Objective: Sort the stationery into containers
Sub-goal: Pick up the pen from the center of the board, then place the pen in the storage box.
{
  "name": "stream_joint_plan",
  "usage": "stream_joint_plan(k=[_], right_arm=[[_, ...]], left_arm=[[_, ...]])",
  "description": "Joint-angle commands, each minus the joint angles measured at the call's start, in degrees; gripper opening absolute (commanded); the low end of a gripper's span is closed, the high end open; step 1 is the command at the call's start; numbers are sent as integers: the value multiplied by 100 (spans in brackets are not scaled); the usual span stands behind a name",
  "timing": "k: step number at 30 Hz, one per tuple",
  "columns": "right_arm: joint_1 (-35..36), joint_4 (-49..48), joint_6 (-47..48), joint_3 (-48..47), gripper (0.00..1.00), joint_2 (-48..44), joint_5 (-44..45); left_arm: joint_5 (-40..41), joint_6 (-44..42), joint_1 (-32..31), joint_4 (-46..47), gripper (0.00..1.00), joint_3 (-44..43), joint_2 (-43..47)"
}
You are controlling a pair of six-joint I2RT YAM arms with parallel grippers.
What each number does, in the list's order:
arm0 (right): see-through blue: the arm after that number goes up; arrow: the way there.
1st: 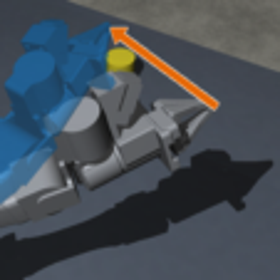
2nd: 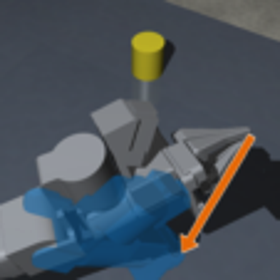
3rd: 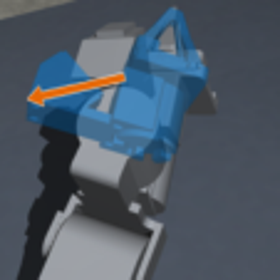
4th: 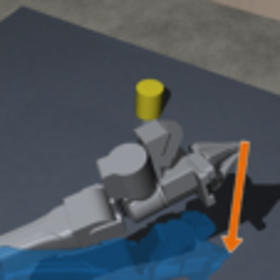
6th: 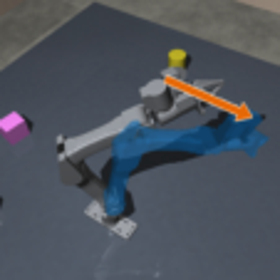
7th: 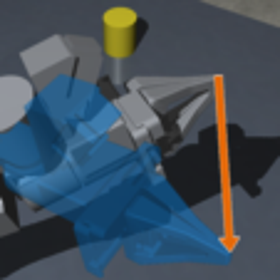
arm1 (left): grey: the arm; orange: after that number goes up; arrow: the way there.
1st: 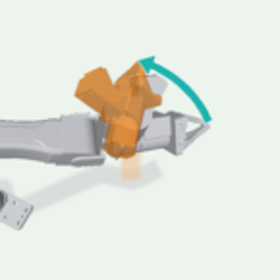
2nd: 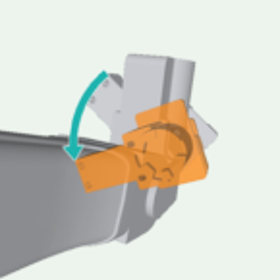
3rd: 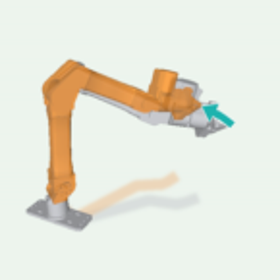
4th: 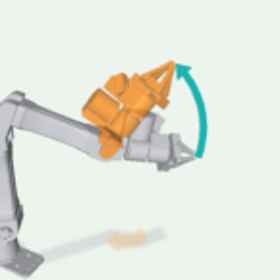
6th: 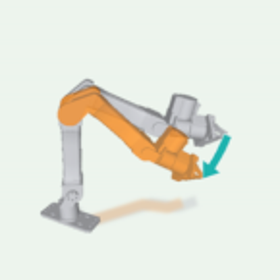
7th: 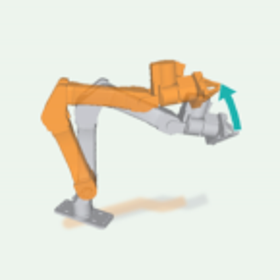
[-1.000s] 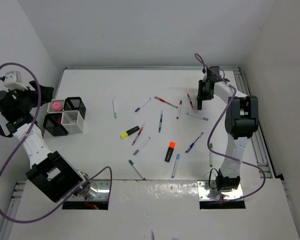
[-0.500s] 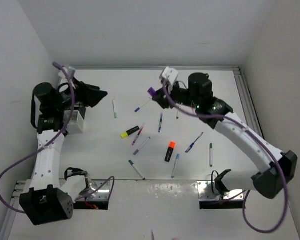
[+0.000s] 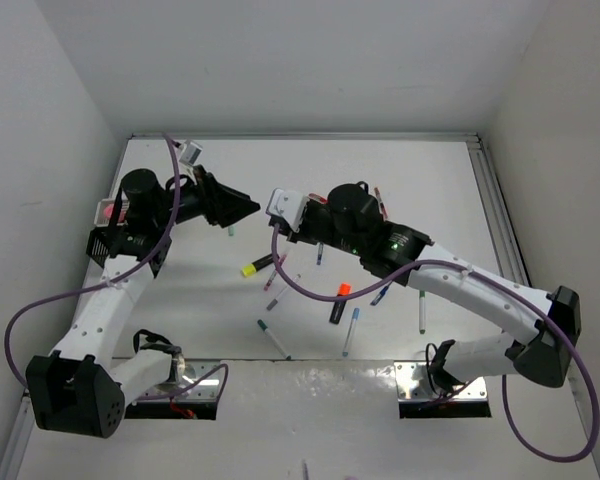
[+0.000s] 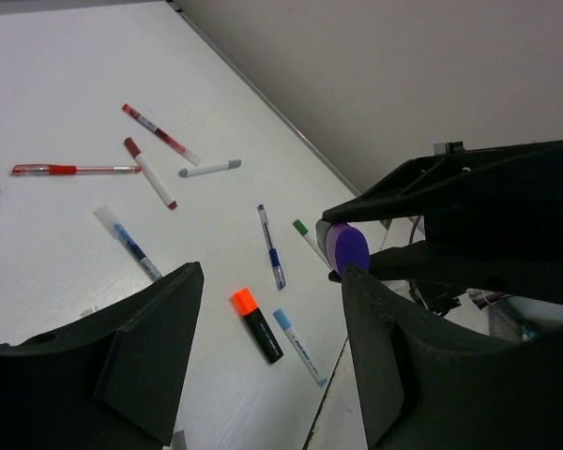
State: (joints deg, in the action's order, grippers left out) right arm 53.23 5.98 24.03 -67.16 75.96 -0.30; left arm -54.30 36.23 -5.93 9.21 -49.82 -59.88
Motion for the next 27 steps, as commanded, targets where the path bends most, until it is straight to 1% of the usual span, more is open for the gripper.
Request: stream_joint_plan(k=[1, 11, 15, 20, 22, 24, 27], right_arm=[[82, -361, 304, -69, 0, 15, 311], [179, -448, 295, -52, 0, 94, 267], [170, -440, 286, -8, 0, 103, 162], [179, -457, 234, -78, 0, 147, 153], [187, -439, 225, -105, 0, 164, 153], [196, -457, 181, -122, 0, 173, 153], [205, -483, 155, -149, 0, 182, 170]], left_arm=[[-124, 148, -110, 266, 67, -318, -68], [-335, 385, -347, 722, 68, -317, -332], [-466, 508, -417, 1046, 71, -344, -341], [-476, 324, -479, 846, 71, -572, -463], [-537, 201, -505, 749, 70, -634, -525], [-546, 43, -549, 565, 65, -721, -595], [-520, -80, -593, 380, 61, -748, -622]])
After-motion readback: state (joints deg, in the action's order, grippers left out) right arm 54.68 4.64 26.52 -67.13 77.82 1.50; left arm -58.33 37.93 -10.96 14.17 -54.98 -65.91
